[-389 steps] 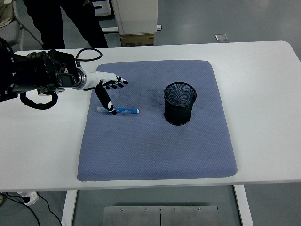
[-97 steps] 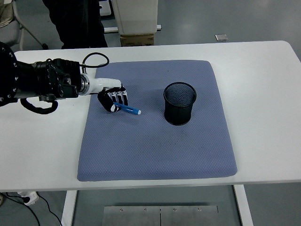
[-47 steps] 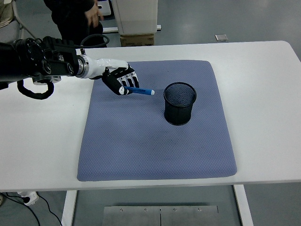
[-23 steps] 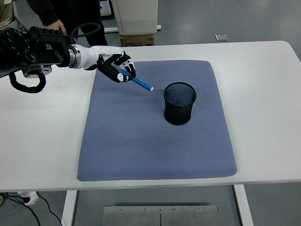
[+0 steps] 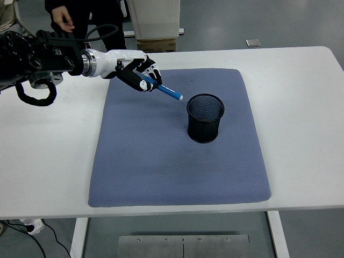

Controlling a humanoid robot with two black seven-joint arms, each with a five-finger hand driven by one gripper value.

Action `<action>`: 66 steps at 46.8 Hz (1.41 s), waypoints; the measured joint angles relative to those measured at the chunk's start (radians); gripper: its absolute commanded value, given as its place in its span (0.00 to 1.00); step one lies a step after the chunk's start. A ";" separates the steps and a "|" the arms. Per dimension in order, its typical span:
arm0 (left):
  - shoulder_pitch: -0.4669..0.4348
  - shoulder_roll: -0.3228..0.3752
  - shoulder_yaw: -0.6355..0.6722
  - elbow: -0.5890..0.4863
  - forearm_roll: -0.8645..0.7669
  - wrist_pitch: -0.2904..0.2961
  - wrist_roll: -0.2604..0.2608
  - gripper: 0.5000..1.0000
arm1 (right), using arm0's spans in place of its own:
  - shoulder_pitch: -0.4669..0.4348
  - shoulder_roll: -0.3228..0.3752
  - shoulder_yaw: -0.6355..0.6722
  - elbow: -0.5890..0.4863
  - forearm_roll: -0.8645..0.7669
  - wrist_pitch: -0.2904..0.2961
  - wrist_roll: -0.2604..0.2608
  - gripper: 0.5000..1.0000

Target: Left hand places marker in pen holder

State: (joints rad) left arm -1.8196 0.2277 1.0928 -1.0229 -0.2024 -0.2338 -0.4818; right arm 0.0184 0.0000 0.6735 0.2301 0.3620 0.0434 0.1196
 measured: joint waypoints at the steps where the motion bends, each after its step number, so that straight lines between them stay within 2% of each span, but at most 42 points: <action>1: -0.002 0.003 -0.008 0.002 0.000 -0.002 0.000 0.00 | 0.000 0.000 0.000 0.000 0.000 0.000 0.000 1.00; 15: -0.030 -0.009 -0.060 0.005 0.001 -0.006 0.006 0.00 | 0.000 0.000 0.000 0.000 0.000 0.000 0.000 1.00; 30: -0.087 -0.094 -0.046 0.009 0.012 -0.006 0.011 0.00 | 0.000 0.000 0.000 0.000 0.000 0.000 0.000 1.00; 52: -0.110 -0.196 0.068 0.028 0.012 0.003 0.011 0.00 | 0.000 0.000 0.000 0.000 0.000 -0.001 0.000 1.00; 66: -0.122 -0.215 0.110 0.040 0.011 0.005 0.011 0.00 | 0.000 0.000 0.000 0.000 0.000 0.000 0.000 1.00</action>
State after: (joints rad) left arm -1.9416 0.0126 1.2029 -0.9829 -0.1911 -0.2288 -0.4709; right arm 0.0184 0.0000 0.6733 0.2300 0.3620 0.0437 0.1196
